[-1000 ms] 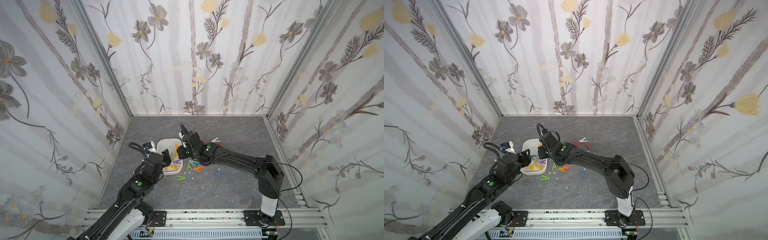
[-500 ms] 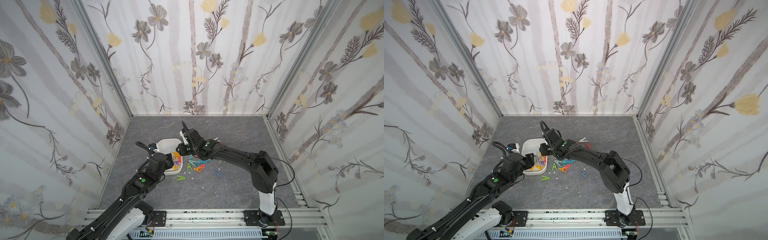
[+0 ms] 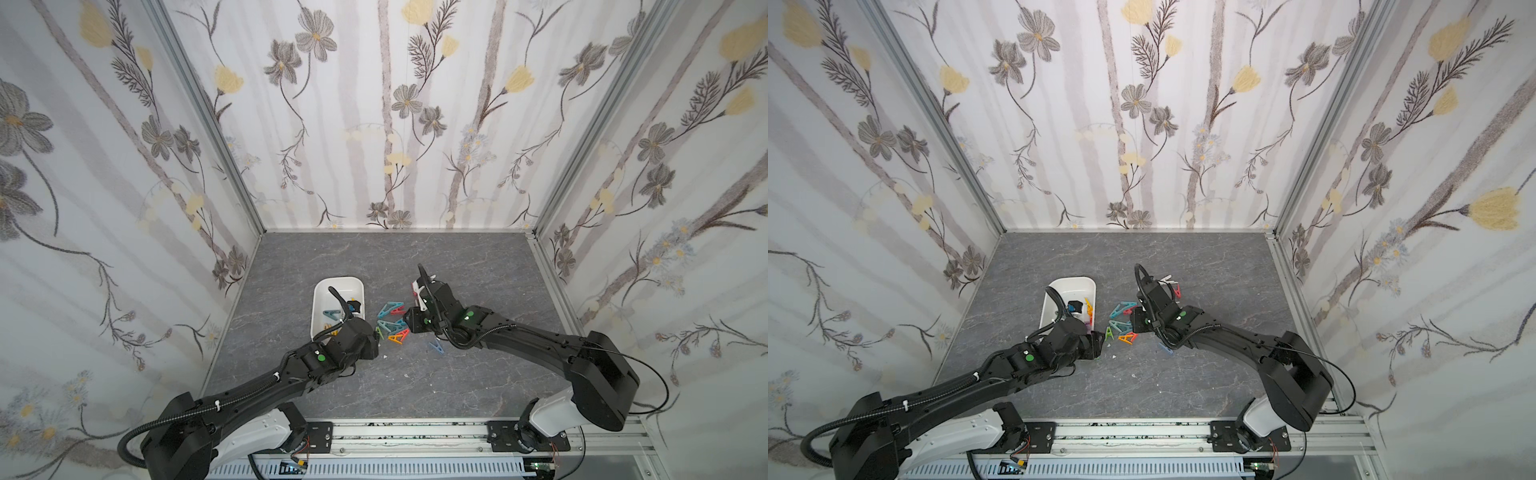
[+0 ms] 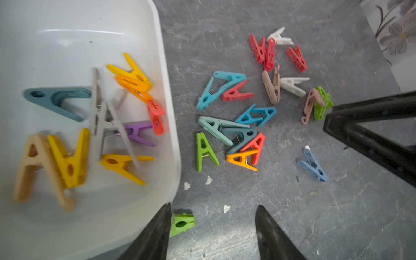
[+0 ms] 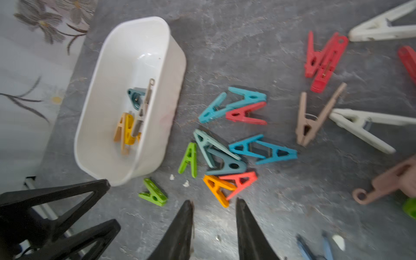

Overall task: Put the clothespins into the storage box
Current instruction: Pick up the clothespin from the center of the board.

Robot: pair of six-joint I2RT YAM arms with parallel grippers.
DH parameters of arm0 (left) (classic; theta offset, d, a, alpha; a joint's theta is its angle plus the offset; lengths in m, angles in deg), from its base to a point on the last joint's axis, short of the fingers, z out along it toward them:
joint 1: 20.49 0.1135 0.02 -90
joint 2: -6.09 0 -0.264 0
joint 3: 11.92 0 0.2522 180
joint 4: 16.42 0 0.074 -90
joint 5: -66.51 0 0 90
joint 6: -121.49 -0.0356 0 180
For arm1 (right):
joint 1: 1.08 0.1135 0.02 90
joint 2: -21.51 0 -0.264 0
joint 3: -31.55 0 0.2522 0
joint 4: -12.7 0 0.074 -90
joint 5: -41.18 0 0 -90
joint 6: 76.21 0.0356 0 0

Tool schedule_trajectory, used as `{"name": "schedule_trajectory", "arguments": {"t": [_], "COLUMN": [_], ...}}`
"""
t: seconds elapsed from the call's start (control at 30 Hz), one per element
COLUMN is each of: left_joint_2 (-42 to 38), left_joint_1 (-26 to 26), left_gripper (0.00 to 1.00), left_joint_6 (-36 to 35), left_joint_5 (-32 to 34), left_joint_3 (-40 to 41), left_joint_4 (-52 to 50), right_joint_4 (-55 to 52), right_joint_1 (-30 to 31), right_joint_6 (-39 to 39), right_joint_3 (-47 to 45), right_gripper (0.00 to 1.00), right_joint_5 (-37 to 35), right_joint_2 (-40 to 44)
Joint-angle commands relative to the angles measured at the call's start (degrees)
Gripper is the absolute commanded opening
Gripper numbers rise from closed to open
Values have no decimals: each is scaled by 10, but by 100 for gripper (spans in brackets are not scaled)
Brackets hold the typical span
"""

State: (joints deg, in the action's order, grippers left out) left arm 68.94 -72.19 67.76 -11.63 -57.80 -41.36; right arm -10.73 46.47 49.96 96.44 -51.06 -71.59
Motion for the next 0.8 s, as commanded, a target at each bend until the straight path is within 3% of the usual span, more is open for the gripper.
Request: {"name": "schedule_trajectory", "arguments": {"t": [0.0, 0.2, 0.4, 0.77], "left_joint_2": [39, 109, 153, 162], "left_joint_1": [-35, -73, -78, -77], "left_gripper": [61, 62, 62, 63], "left_joint_6": [10, -1, -16, -19], "left_joint_5": [-8, -38, -35, -27], "left_joint_3": [-12, -23, -37, -38], "left_joint_4": [67, 143, 146, 157], "right_joint_4": [-27, -45, -29, 1], "right_joint_1": [-1, -1, -23, -32], "right_joint_6": [-10, -26, -32, -39], "right_joint_3": [-47, -119, -96, -60], "right_gripper": [34, 32, 28, 25], "right_joint_5": [-61, -85, -94, -80], "right_joint_2": [35, 66, 23, -53]}}
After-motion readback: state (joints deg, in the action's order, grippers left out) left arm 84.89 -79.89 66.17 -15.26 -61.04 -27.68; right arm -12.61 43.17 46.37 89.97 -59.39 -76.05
